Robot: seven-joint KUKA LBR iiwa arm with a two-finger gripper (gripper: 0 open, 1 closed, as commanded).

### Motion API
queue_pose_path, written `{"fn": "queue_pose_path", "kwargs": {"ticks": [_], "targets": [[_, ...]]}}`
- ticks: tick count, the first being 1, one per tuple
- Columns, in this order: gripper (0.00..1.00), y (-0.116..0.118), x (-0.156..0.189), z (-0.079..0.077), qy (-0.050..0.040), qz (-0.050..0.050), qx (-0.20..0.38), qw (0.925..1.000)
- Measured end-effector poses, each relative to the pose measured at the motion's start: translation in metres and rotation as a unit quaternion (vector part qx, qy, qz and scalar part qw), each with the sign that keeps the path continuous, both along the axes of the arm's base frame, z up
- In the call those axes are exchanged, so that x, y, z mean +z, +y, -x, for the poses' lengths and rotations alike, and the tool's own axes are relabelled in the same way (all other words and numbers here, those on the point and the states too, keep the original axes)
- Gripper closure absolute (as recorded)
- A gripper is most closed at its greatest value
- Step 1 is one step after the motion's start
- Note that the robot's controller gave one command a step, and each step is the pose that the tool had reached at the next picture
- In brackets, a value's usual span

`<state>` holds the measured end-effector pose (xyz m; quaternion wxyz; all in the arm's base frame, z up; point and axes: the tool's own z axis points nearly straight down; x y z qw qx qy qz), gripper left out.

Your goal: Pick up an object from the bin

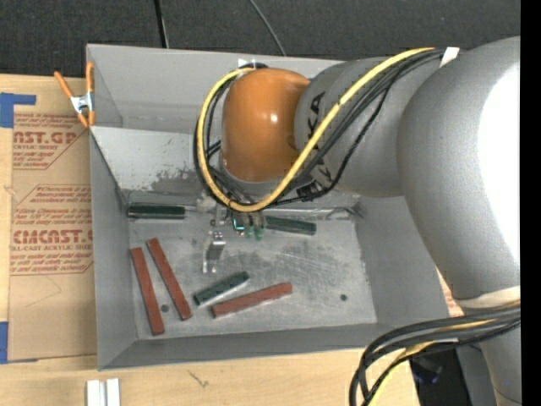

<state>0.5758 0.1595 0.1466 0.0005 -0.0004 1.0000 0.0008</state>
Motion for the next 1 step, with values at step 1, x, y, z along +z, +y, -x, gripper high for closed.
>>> {"fn": "queue_pose_path", "kwargs": {"ticks": [1], "targets": [[0.0, -0.0003, -0.0002, 0.0004, -0.0003, 0.0, 0.001, 1.0]]}}
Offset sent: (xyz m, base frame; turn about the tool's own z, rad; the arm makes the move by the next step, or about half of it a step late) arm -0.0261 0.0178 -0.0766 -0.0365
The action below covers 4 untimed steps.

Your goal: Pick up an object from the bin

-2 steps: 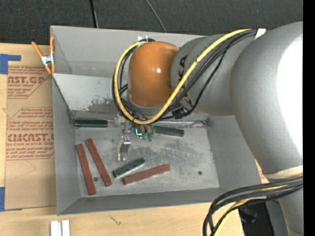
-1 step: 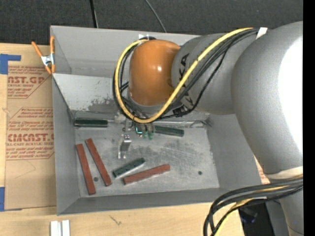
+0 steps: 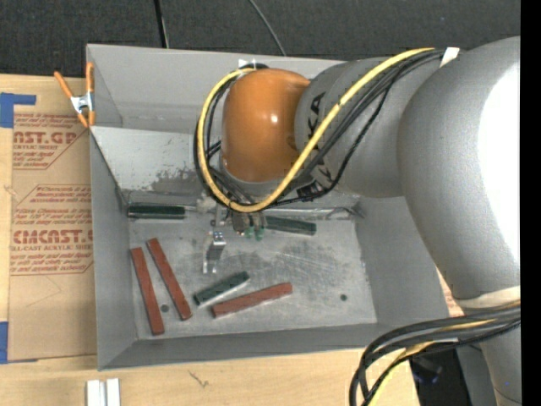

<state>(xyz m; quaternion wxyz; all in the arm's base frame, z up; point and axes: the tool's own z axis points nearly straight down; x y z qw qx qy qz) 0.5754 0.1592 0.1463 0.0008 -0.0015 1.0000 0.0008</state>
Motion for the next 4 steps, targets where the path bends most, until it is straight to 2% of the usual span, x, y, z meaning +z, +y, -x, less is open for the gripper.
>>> {"fn": "queue_pose_path", "kwargs": {"ticks": [1, 2, 3, 4], "targets": [[1.0, 0.021, -0.072, 0.022, -0.0062, -0.003, 0.017, 0.9998], [1.0, 0.021, -0.072, 0.022, -0.0062, -0.003, 0.017, 0.9998], [0.0, 0.031, -0.017, 0.056, -0.0016, 0.0, 0.178, 0.984], [0.0, 0.03, -0.019, 0.057, -0.0001, 0.0, 0.177, 0.9842]]}}
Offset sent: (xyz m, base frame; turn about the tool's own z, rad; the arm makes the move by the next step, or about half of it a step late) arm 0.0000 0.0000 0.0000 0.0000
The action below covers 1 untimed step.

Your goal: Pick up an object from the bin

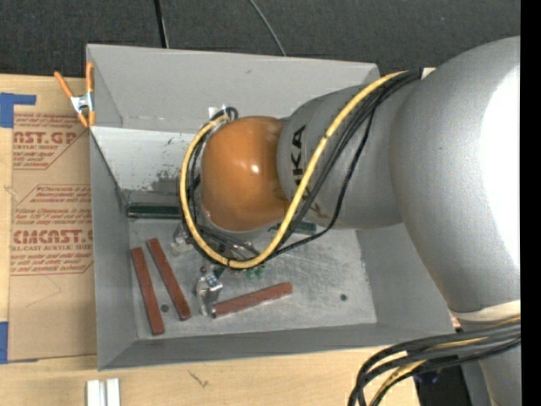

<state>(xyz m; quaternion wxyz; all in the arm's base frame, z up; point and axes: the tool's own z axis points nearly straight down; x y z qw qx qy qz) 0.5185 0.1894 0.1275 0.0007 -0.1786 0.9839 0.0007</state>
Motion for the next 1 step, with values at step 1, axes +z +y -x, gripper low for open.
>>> {"fn": "queue_pose_path", "kwargs": {"ticks": [1], "targets": [[0.0, -0.0211, -0.0033, 0.0089, 0.0003, 0.0, -0.019, 0.9998]]}}
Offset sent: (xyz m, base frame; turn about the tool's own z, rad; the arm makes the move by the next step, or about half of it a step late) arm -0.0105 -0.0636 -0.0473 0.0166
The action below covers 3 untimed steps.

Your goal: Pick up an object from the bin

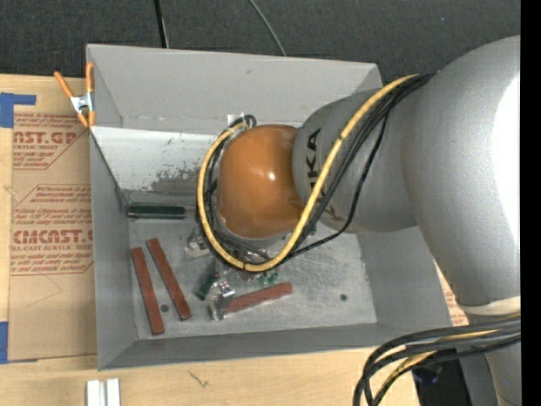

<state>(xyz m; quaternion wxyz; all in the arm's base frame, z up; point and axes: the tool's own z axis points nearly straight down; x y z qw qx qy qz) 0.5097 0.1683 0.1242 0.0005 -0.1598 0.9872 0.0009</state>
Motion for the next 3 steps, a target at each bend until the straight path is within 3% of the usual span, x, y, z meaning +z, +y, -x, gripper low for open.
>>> {"fn": "queue_pose_path", "kwargs": {"ticks": [1, 2, 3], "targets": [[1.0, -0.042, -0.044, 0.002, -0.0001, 0.0, 0.01, 0.9999], [1.0, -0.042, -0.044, 0.002, -0.0001, 0.0, 0.01, 0.9999], [1.0, -0.085, 0.124, -0.003, -0.0025, 0.001, 0.019, 0.9998]]}}
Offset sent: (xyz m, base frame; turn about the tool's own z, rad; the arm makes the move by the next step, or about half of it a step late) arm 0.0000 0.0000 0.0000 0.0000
